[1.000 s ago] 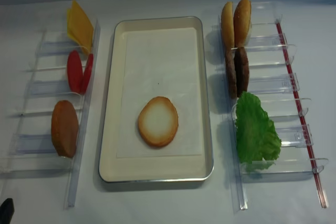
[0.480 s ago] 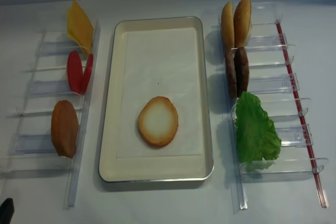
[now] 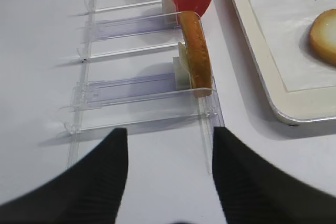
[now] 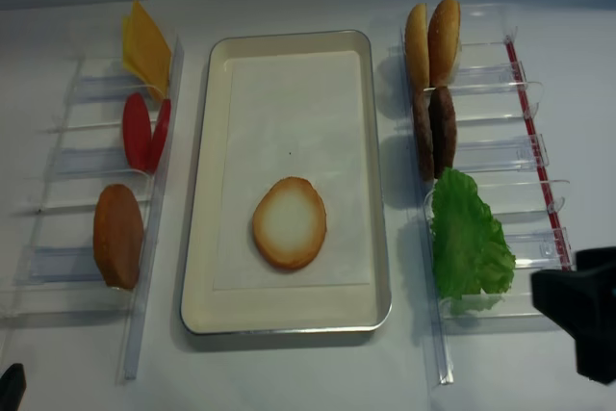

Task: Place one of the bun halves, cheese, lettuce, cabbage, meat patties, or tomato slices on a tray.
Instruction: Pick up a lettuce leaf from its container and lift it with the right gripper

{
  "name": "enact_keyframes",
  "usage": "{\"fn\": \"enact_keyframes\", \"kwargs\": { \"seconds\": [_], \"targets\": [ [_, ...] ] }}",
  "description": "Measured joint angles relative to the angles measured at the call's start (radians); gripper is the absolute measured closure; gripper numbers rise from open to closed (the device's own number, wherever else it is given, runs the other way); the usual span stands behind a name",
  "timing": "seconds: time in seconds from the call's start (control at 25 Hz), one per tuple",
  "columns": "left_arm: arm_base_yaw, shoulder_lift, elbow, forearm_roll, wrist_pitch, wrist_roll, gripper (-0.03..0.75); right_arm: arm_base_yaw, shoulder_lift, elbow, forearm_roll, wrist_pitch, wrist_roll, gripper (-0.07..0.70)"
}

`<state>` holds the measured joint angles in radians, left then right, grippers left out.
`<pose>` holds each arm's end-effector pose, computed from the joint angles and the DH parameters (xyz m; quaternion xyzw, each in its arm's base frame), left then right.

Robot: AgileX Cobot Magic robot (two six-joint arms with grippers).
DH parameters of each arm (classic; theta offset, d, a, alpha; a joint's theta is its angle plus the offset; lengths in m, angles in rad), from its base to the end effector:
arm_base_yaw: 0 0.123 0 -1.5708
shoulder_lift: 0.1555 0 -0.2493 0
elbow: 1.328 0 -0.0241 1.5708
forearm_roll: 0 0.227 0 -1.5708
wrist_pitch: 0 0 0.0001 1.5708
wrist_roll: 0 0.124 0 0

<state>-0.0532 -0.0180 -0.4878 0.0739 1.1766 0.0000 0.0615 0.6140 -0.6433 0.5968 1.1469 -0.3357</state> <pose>0.0315 0.0068 0.2359 0.0197 0.8798 0.0241 0.4743 0.1009 0.0699 0.2598 -0.1376 0.9119 0.2529 0.2925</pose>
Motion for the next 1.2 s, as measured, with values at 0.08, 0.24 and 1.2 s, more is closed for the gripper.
{"fn": "enact_keyframes", "kwargs": {
  "seconds": [0.08,0.24,1.2],
  "targets": [
    [0.0,0.0,0.0,0.0,0.0,0.0,0.356,0.0,0.058,0.0,0.045,-0.012,-0.037,0.241],
    [0.0,0.0,0.0,0.0,0.0,0.0,0.356,0.0,0.154,-0.018,0.072,-0.043,-0.085,0.245],
    [0.0,0.0,0.0,0.0,0.0,0.0,0.356,0.134,0.497,-0.075,-0.01,-0.224,-0.039,0.269]
  ]
}}
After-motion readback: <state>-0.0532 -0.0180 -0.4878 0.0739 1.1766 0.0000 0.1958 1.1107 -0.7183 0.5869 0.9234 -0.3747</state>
